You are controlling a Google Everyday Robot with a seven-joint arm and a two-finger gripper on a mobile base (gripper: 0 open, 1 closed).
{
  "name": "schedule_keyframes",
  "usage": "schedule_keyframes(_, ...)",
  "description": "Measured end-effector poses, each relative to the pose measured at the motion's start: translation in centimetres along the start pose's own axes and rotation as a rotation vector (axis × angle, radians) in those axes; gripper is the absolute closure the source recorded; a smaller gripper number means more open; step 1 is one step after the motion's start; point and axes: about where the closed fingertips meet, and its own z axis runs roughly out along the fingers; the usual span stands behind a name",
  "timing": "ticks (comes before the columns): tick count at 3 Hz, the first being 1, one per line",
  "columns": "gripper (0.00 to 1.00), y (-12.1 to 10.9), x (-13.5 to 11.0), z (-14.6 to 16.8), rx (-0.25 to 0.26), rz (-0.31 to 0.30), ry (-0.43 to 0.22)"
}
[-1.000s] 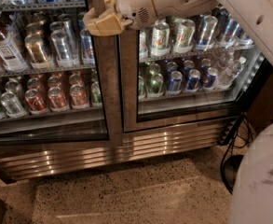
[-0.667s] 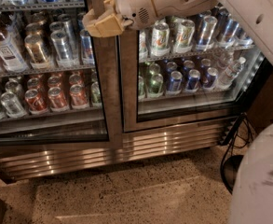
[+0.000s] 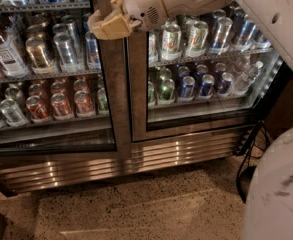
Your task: Open left fridge door
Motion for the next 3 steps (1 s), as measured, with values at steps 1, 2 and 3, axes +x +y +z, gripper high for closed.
schedule_keyframes(1, 1.00, 0.03, -0.06, -0.08, 0.000, 0.000, 0.000)
schedule_keyframes(2, 1.00, 0.39, -0.02, -0.09, -0.015, 0.000, 0.005)
schedule_keyframes(3, 1.00, 0.68, -0.03, -0.11, -0.028, -0.002, 0.009)
